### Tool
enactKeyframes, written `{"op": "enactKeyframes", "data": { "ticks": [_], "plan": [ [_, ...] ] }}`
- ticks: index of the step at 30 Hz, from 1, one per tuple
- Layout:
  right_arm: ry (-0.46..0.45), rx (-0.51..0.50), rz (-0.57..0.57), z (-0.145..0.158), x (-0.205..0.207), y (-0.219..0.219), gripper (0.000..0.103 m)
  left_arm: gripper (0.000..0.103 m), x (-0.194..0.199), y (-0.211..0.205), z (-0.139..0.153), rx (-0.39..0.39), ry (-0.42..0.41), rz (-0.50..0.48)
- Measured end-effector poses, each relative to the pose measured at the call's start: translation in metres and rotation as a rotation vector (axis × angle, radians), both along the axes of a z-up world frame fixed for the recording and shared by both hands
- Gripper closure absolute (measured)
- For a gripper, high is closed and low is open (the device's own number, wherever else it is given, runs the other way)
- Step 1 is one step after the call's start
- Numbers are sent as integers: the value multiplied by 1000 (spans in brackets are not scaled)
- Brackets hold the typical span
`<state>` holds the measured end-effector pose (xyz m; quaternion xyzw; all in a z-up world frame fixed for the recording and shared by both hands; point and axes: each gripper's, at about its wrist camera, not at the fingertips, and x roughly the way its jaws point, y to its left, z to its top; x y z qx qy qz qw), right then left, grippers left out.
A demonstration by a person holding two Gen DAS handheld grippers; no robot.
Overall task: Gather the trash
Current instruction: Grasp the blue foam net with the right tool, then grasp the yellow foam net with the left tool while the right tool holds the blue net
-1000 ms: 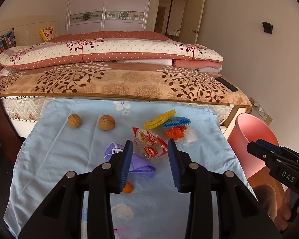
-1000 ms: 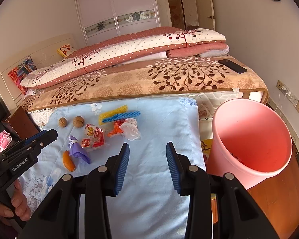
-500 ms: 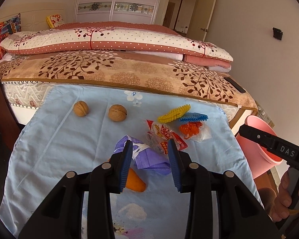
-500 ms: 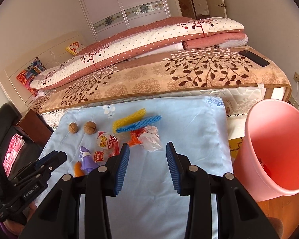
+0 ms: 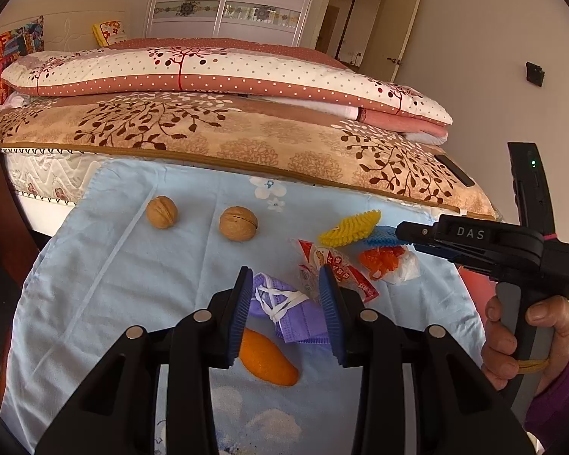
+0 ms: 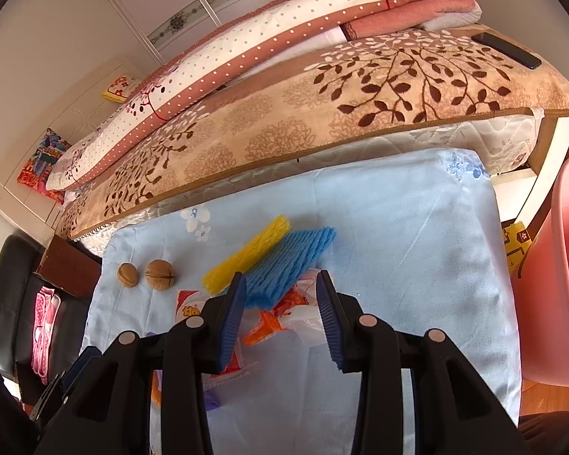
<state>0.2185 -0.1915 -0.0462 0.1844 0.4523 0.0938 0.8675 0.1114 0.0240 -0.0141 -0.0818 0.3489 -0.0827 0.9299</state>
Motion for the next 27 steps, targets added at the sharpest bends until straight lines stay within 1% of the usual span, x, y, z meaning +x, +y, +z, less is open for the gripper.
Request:
{"op": "enactKeyframes", "data": {
  "ticks": [1, 3, 4, 7, 11, 13, 16, 19, 22, 24, 26, 27],
  "plan": [
    [12, 1, -5, -4, 4, 0, 65, 66, 2, 0, 0, -1, 1, 0],
    [13, -2, -9, -9, 7, 1, 75, 66, 7, 1, 0, -5, 1, -4],
    [7, -13, -1, -10, 7, 2, 87, 66, 10, 0, 1, -5, 0, -6],
    [-19, -38, 23, -10, 2, 3, 95, 66, 21, -4, 3, -6, -3, -25],
    [-44, -68, 41, -9, -13, 1, 96, 66, 38, -18, 6, -19, 9, -88],
    [-46, -65, 46, -9, -19, 0, 96, 66, 48, -28, 8, -41, 22, -138],
    [-56, -80, 55, -8, -24, 1, 96, 66, 63, -49, 5, -48, 52, -222],
    [-55, -78, 61, -8, -25, 0, 96, 66, 77, -69, -4, 4, 78, -269],
    [-54, -67, 64, -9, -25, -1, 96, 66, 90, -80, -17, 20, 123, -324],
    [-52, -59, 66, -9, -25, -3, 96, 66, 95, -86, -24, 48, 129, -351],
    [-51, -53, 70, -9, -25, -4, 96, 66, 98, -87, -31, 83, 133, -350],
    [-50, -52, 72, -9, -25, -4, 96, 66, 100, -88, -34, 83, 138, -349]
  ]
}}
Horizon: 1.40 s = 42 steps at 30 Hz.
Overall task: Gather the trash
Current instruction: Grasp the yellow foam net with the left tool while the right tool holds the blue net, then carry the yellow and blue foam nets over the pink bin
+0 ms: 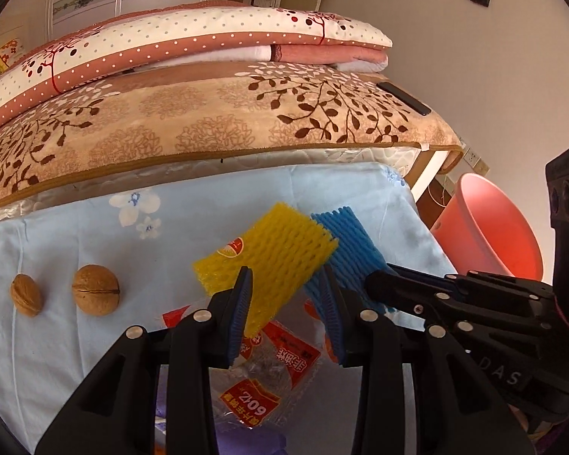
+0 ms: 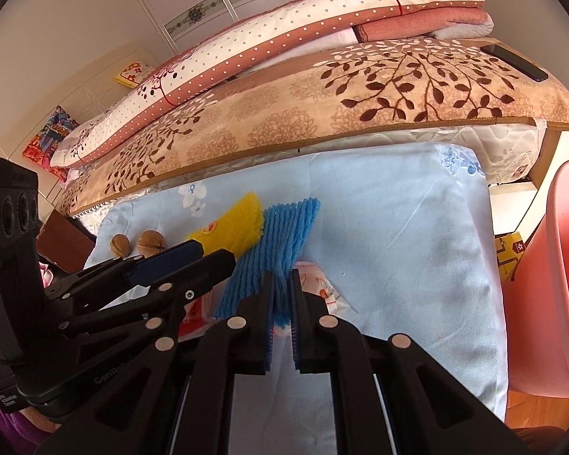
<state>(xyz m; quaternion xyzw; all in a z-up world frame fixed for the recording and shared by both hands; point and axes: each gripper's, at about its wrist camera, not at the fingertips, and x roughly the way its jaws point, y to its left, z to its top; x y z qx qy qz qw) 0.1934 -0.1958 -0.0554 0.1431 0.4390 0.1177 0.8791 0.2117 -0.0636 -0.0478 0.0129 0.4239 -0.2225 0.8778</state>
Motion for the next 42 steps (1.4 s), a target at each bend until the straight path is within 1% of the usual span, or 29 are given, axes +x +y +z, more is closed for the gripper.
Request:
{"op": "enactKeyframes", "data": {
  "ticks": [3, 6, 8, 9, 10, 11, 13, 17, 23, 28, 35, 38, 42],
  "plan": [
    [-1, 1, 5, 0, -1, 0, 96, 66, 4, 2, -3, -19, -3, 14],
    [0, 6, 9, -1, -2, -1, 96, 67, 8, 1, -5, -68, 28, 3],
    [0, 7, 11, -1, -2, -2, 96, 68, 7, -2, -5, -58, 18, -8],
    [0, 8, 11, -1, -3, -2, 96, 74, 7, -4, -6, -47, 13, -15],
    [0, 9, 12, -1, -3, -2, 96, 88, 7, -6, -8, -38, 17, -21],
    [-1, 8, 12, 0, -4, -2, 96, 93, 7, -6, -9, -32, 20, -17],
    [-3, 7, 12, 0, -5, -2, 96, 99, 6, -5, -10, -30, 15, -5],
    [-9, 14, 6, 4, -10, -5, 96, 101, 0, 3, -1, -53, -2, 21],
    [-47, 29, -13, 21, -26, -15, 96, 101, -18, 16, 28, -133, -38, 55],
    [-94, 31, -44, 40, -46, -29, 96, 101, -39, 15, 52, -180, -76, 54],
    [-156, 14, -110, 62, -81, -56, 96, 101, -67, -4, 79, -223, -117, 10],
    [-173, 11, -148, 68, -94, -72, 96, 101, -77, -20, 86, -226, -129, -20],
    [-187, -9, -202, 71, -108, -94, 96, 101, -85, -43, 90, -238, -126, -61]
  ]
}}
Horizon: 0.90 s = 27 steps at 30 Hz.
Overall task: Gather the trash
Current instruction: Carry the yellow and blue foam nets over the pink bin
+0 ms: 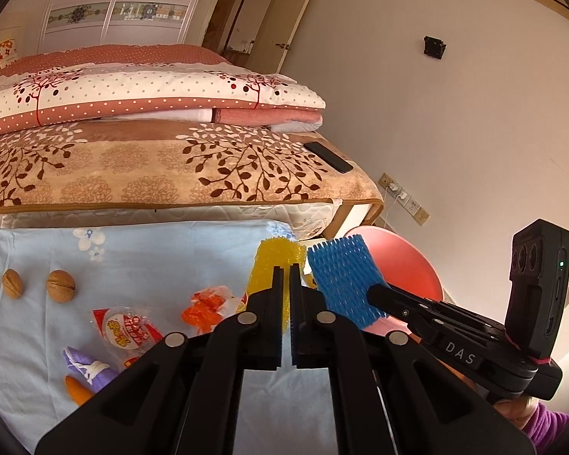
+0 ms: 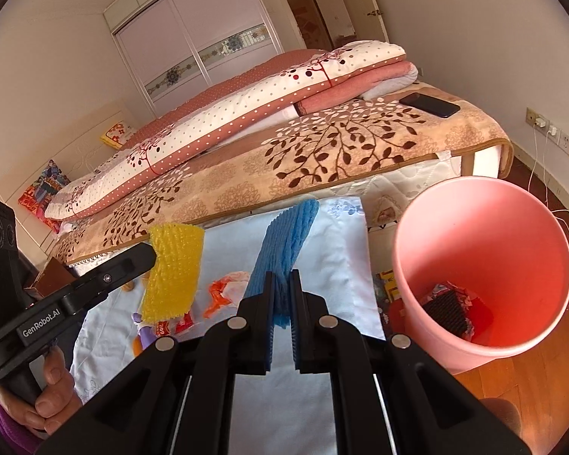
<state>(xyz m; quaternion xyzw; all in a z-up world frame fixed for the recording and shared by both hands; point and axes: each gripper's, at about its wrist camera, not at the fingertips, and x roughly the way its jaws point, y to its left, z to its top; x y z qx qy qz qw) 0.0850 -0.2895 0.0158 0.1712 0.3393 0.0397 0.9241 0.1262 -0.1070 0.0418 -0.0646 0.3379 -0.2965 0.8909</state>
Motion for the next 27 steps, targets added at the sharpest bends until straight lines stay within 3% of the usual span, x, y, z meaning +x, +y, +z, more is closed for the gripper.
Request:
{"op": "enactKeyframes", "data": {
  "ticks": [9, 18, 27],
  "plan": [
    [-9, -8, -131, -2, -28, -55, 96, 101, -10, -66, 3, -1, 3, -128],
    [16, 27, -266, -16, -44, -115, 96, 101, -9, -130, -12, 16, 39, -219],
    [19, 42, -318, -24, -54, -143, 96, 101, -1, -184, -29, 29, 76, -275]
  ]
}}
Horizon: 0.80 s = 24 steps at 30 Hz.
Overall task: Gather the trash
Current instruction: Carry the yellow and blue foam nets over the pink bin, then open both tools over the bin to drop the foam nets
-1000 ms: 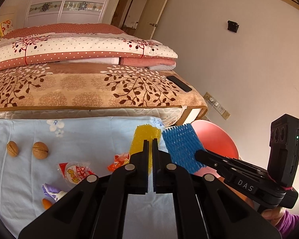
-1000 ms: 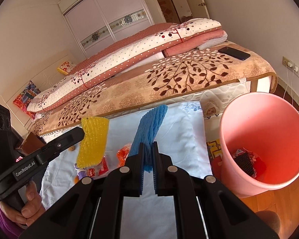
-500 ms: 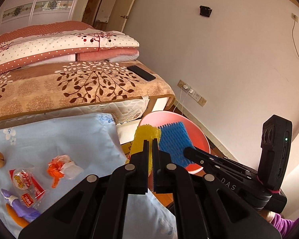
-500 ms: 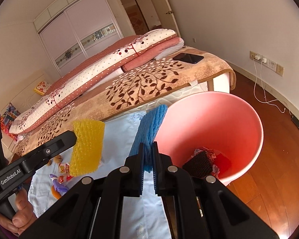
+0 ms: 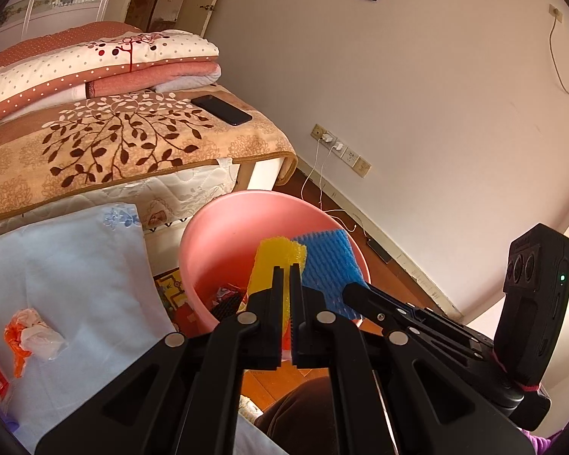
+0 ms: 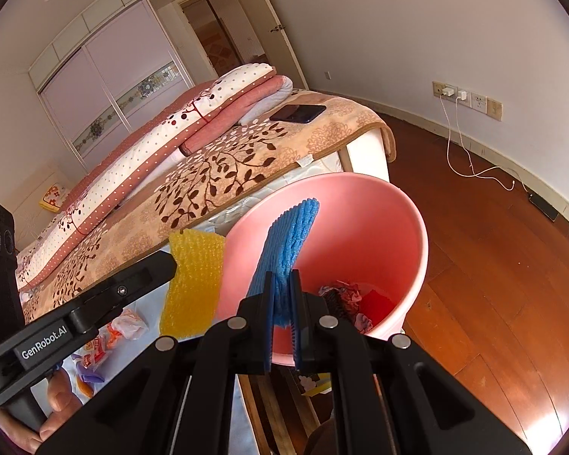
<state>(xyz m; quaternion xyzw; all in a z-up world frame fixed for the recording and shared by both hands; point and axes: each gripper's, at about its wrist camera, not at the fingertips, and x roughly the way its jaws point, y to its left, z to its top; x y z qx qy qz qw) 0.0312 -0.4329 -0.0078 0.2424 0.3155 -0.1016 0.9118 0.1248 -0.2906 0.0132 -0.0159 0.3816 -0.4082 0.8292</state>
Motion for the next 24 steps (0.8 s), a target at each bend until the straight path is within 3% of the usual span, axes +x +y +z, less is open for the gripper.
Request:
{"op": "enactKeyframes", "data": {
  "ticks": [16, 17, 21, 24],
  "plan": [
    [43, -16, -34, -13, 4, -14, 96, 100, 15, -27, -18, 38, 30, 4],
    [45, -18, -35, -13, 4, -14, 96, 98, 15, -26, -18, 41, 31, 10],
    [48, -22, -40, -14, 5, -12, 96, 73, 17, -21, -17, 28, 43, 21],
    [47, -25, -42, -13, 5, -11, 96, 72, 18, -17, -14, 28, 41, 29]
  ]
}}
